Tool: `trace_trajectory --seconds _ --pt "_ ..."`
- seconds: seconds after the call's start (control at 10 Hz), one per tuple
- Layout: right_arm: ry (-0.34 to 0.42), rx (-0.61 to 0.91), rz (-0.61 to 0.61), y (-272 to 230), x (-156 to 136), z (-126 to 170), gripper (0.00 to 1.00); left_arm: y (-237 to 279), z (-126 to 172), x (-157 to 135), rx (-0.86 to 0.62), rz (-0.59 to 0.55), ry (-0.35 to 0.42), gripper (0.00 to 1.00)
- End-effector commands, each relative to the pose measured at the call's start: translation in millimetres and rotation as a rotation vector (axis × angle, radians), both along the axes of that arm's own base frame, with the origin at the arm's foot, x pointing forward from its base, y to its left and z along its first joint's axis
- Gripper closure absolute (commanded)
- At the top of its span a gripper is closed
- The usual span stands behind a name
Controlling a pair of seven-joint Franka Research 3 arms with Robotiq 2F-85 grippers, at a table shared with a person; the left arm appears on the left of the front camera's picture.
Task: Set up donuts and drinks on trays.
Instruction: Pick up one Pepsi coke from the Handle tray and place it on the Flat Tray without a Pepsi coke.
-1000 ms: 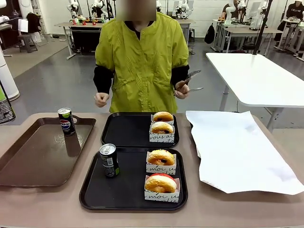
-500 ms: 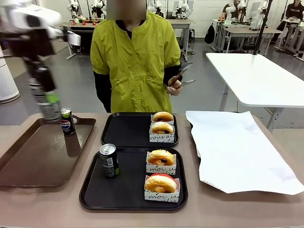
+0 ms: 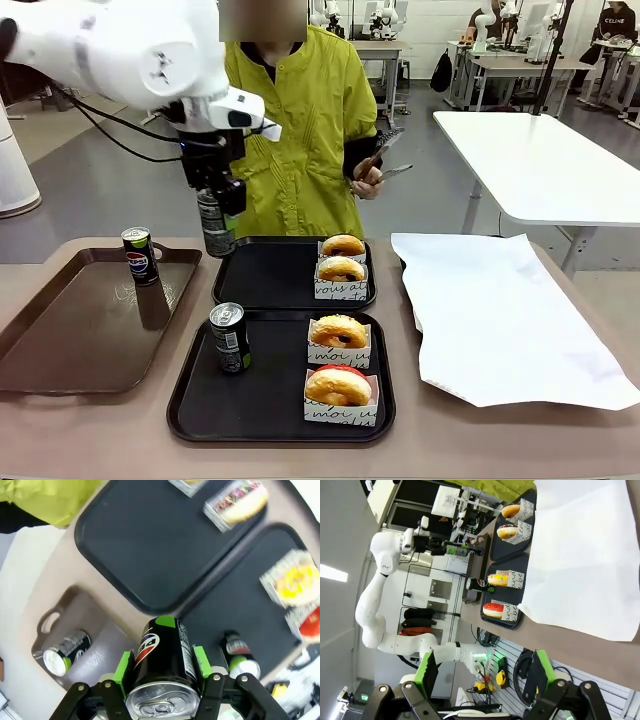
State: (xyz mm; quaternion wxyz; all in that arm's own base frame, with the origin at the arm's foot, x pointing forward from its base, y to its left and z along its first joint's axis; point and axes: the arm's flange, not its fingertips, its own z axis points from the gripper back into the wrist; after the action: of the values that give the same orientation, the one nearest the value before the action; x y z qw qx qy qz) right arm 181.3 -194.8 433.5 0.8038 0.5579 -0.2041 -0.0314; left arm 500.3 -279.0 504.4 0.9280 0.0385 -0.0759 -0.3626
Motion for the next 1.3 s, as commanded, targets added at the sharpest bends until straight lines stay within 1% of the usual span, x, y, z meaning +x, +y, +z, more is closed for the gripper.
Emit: trace_trajectory --seconds 0.0,0.1,0.2,0.7,0.8,0.9,1.0,1.2 --pt "-0.027 0.021 -0.003 0 2 1 0.00 -17 -5 14 -0.015 0.093 -0.079 0.41" --pt "-0.027 0.021 -0.003 0 2 1 0.00 -15 -8 14 -0.043 0.094 -0.098 0.41" --pt "-0.027 0.021 -0.003 0 2 1 0.00 -7 -11 13 -0.016 0.044 -0.022 0.41" --pt "-0.027 0.021 -0.003 0 2 1 0.00 -7 -11 13 -0.016 0.044 -0.022 0.41" --pt "-0.027 0.021 -0.003 0 2 1 0.00 -10 -18 16 -0.018 0.063 -0.020 0.41" --pt "-0.027 0.021 -0.003 0 2 1 0.00 -12 -32 37 -0.070 0.189 -0.019 0.41" --pt "-0.027 0.021 -0.003 0 2 1 0.00 -15 -44 44 -0.082 0.240 -0.025 0.41" --pt "-0.027 0.021 -0.003 0 2 1 0.00 -17 -69 64 -0.127 0.342 -0.010 0.41"
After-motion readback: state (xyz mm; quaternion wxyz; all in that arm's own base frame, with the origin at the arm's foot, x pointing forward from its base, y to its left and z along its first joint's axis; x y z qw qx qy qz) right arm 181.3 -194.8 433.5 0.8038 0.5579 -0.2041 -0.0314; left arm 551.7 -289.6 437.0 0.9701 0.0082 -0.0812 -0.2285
